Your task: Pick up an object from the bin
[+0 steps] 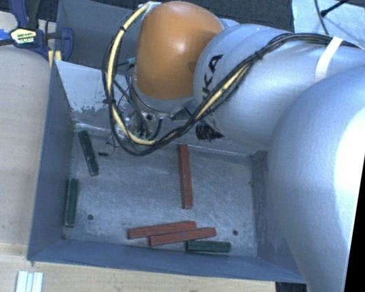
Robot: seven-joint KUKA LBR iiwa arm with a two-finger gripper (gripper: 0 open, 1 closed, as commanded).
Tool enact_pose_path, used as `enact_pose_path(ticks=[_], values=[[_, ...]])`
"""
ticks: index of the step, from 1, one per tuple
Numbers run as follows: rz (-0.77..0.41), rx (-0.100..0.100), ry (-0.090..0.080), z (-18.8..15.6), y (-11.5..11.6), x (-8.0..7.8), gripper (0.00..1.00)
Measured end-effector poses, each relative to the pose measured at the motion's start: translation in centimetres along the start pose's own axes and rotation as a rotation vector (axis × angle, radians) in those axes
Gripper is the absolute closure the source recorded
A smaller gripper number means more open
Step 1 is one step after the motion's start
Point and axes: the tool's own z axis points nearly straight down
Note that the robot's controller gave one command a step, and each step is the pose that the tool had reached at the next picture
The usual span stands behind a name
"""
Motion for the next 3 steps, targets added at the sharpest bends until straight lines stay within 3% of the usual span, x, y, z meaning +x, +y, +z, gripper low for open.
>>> enact_pose_path(ticks=[1, 2, 3], values=[[-0.341, 0.001, 0.0, -2.7, -2.3, 0.1, 1.0], [0.211, 0.001, 0.002, 10.2, -0.4, 1.7, 0.0], [0.237, 0.002, 0.001, 11.8, -0.1, 2.0, 1.0]])
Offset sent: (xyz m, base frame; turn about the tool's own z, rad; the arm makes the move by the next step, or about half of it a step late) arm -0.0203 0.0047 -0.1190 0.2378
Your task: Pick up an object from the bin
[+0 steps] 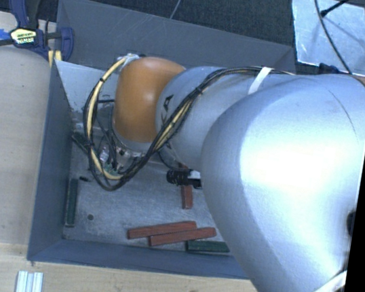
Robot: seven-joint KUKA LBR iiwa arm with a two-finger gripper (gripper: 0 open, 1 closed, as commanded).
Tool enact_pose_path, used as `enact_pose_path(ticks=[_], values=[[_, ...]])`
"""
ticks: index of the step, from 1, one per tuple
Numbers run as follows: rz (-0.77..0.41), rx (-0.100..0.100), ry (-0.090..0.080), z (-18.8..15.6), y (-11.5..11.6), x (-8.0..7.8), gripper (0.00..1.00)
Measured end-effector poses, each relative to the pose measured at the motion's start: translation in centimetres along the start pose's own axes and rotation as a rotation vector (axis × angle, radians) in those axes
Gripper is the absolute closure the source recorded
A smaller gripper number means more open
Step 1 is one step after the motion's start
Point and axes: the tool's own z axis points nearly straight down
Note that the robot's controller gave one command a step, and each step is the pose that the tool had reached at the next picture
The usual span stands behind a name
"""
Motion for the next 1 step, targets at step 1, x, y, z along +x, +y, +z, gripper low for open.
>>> enact_pose_path(ticks=[1], values=[[0.0, 0.0, 0.0, 0.0, -0.01, -0.01, 1.0]])
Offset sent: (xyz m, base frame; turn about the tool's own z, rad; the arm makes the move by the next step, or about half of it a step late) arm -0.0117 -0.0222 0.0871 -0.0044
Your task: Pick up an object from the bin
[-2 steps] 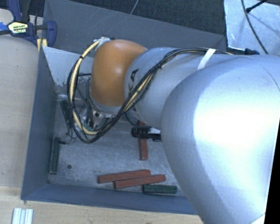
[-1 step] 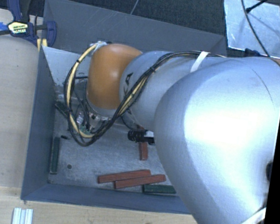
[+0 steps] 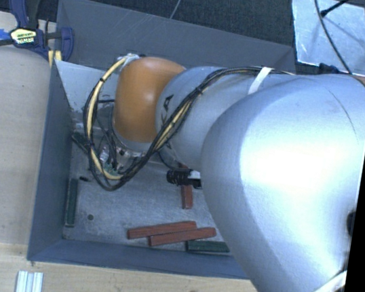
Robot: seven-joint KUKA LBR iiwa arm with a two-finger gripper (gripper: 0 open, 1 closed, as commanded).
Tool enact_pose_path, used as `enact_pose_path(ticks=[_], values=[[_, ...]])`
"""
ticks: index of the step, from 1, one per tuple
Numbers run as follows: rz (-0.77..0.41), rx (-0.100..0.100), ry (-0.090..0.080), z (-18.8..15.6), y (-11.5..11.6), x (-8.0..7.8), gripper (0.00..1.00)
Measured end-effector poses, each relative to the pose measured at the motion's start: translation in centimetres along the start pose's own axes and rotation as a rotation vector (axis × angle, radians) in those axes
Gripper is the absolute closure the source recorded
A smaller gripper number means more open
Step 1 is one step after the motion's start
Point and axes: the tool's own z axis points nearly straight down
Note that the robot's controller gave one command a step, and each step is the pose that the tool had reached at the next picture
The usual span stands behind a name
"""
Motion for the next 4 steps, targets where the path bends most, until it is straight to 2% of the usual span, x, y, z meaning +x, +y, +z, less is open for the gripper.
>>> enact_pose_path(ticks=[1, 2, 3, 4], values=[[-0.004, 0.006, 0.006, -5.9, -1.9, 0.1, 1.0], [0.021, 0.001, 0.001, -9.5, -0.6, 2.2, 1.0], [0.021, 0.001, 0.001, -9.5, -0.6, 2.2, 1.0], [0.091, 0.0, 0.001, -10.7, -3.5, 0.1, 1.0]])
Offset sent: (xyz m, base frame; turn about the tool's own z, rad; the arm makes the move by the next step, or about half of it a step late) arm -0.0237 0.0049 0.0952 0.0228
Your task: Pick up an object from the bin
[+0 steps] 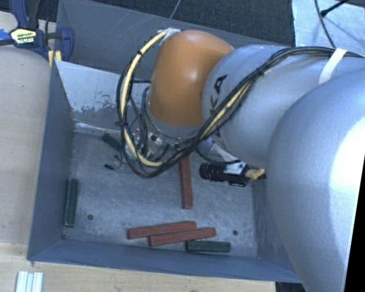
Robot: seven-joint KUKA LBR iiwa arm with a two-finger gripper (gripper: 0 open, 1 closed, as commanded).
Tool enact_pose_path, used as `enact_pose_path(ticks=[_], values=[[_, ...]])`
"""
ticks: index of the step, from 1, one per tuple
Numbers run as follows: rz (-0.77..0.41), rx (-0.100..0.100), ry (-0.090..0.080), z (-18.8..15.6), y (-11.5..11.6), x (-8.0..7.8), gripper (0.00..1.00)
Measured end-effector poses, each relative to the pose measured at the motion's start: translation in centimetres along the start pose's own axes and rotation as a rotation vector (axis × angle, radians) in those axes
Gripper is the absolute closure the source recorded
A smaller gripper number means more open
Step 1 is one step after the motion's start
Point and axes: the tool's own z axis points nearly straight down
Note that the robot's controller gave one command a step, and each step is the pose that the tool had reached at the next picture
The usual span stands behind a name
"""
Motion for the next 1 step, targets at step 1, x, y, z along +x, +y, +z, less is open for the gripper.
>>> enact_pose_path(ticks=[1], values=[[-0.019, 0.005, 0.001, -5.83, 0.72, -2.21, 1.0]])
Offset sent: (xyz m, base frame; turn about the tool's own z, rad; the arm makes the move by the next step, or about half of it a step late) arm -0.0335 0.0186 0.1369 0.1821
